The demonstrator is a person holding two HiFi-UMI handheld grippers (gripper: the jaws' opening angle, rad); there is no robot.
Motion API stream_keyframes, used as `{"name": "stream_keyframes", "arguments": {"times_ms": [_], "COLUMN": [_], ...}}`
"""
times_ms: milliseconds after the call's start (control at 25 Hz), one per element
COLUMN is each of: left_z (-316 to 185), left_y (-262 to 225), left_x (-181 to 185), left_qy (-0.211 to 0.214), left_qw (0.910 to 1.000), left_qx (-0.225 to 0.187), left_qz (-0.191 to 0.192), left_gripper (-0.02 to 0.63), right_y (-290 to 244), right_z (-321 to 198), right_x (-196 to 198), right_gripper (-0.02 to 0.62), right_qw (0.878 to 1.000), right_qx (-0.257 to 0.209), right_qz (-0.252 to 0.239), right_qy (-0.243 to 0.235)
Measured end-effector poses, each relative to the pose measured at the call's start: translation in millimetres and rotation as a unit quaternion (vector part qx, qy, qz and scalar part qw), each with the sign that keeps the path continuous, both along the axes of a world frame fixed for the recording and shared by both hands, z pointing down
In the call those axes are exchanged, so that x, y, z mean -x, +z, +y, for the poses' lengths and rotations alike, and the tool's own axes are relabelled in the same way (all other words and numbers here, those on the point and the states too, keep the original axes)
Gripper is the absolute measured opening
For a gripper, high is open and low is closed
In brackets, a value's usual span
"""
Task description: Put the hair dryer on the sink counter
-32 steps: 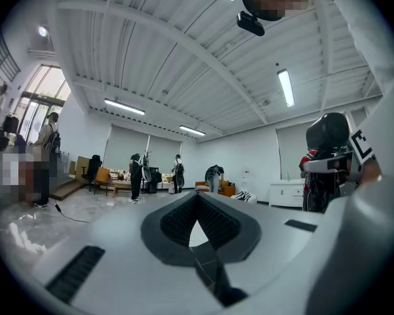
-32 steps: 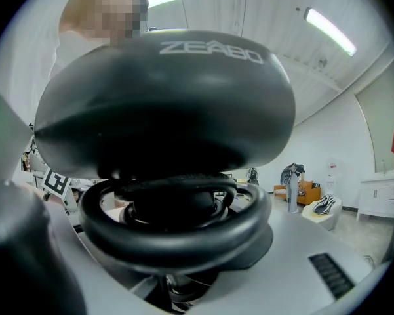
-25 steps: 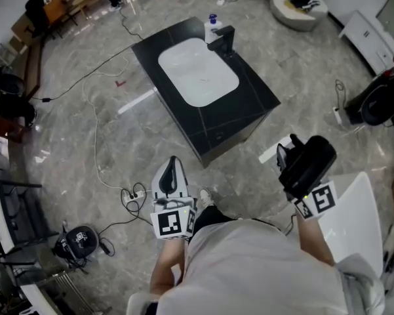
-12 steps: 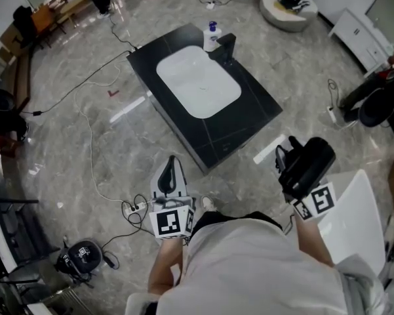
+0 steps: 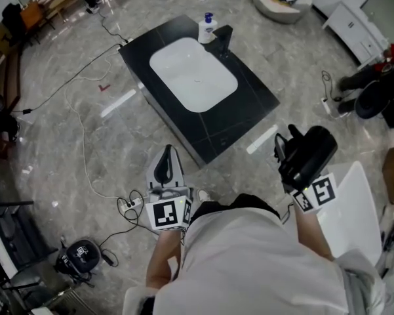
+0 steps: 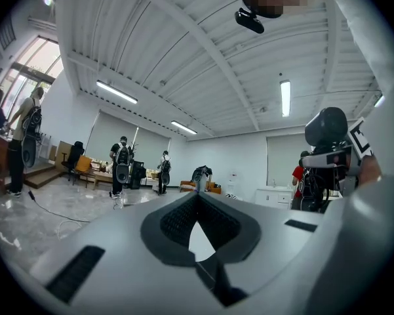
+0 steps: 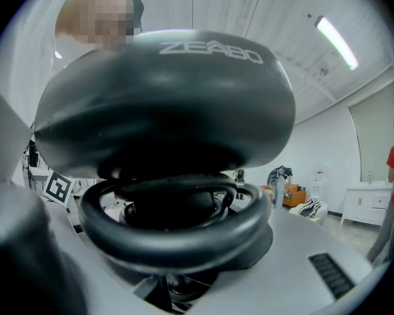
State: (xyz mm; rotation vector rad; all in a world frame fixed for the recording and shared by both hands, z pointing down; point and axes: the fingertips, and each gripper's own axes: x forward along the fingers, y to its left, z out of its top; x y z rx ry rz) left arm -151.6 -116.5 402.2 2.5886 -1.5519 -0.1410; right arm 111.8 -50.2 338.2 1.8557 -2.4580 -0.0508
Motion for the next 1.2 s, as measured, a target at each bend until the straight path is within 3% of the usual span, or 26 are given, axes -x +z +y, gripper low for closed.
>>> {"name": "stream_keyframes", "arguments": {"times_ms": [560, 920, 1200], "left_z": [-14.2, -32.1, -34.2], "left_y": [5.6, -11.2, -20.2], "left_x": [-24.6, -48.3, -65.4], "left_qy": [0.016, -0.013, -0.028], "left_qw": [0.9998, 0.9993, 0.9991], "left_qx": [0.007, -0.019, -0.02], "left_qz": [-0.009, -0.031, -0.023], "left_gripper": [0.002, 0.002, 0.002], "right_y": [6.1, 14.1, 27.0], "right_z": [-10.3, -42.9, -65.4], "right_x": [-23.9, -42.5, -46.5], "right_gripper": [0.179, 0.179, 0.179], "right_qw": [1.0, 0.999, 0.998], "right_qx": [0.004, 0.011, 0.024], "right_qz": [-0.005, -0.024, -0.034], "right_qy": [0.017, -0.018, -0.042]}}
